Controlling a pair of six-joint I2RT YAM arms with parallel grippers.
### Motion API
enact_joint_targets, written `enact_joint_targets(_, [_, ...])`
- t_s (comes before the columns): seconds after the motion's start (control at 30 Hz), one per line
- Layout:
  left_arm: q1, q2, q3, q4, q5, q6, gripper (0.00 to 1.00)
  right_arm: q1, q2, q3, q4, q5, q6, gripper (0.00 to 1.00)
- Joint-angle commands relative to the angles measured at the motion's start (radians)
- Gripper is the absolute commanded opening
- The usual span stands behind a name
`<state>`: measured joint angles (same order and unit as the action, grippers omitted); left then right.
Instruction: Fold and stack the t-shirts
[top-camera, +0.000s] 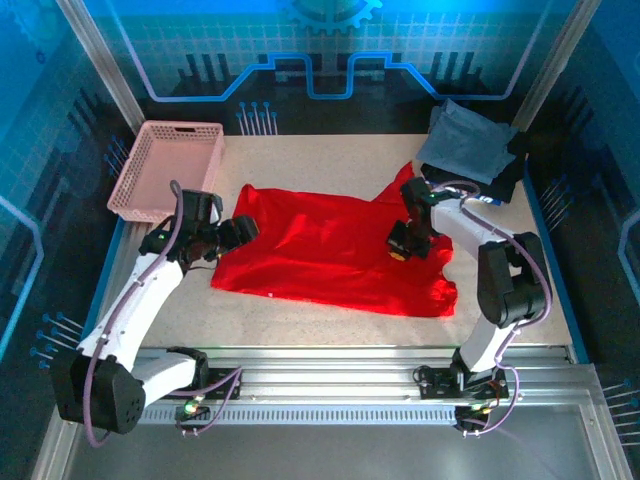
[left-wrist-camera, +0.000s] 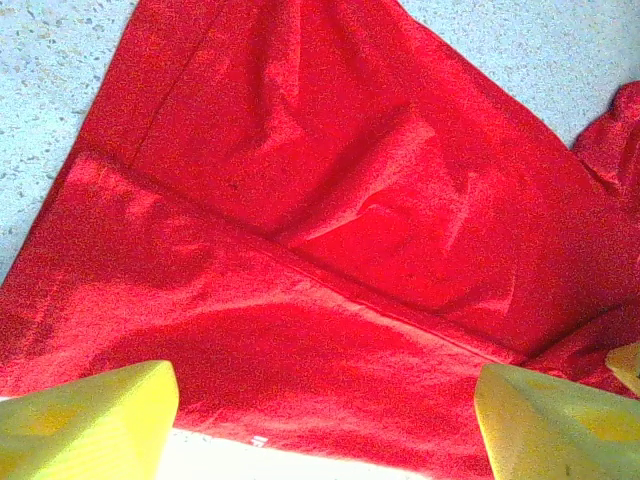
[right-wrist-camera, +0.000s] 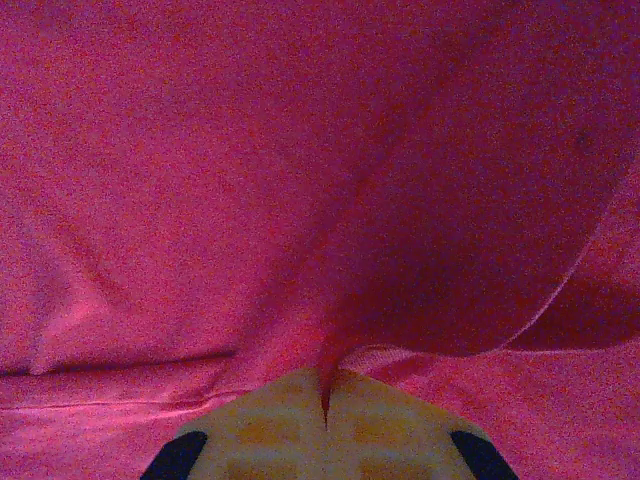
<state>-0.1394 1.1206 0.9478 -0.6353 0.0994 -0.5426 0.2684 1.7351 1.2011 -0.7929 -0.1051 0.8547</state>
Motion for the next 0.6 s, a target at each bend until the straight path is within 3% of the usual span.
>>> enact_joint_targets(0.0, [0.008,-0.021,-0.021,-0.024,-0.012,0.019,0.79,0.012,0.039,0.055,-0.040,0.012,-0.046,0.00])
enact_joint_targets(0.47, [0.006,-0.020,-0.123,0.011,0.033,-0.018,0.78,0.081,0.304,0.376,-0.138,0.056,-0.212,0.00])
enact_joint_targets(0.57, [0.006,-0.026,-0.148,0.011,0.027,-0.024,0.78,0.089,0.350,0.411,-0.136,0.049,-0.227,0.06])
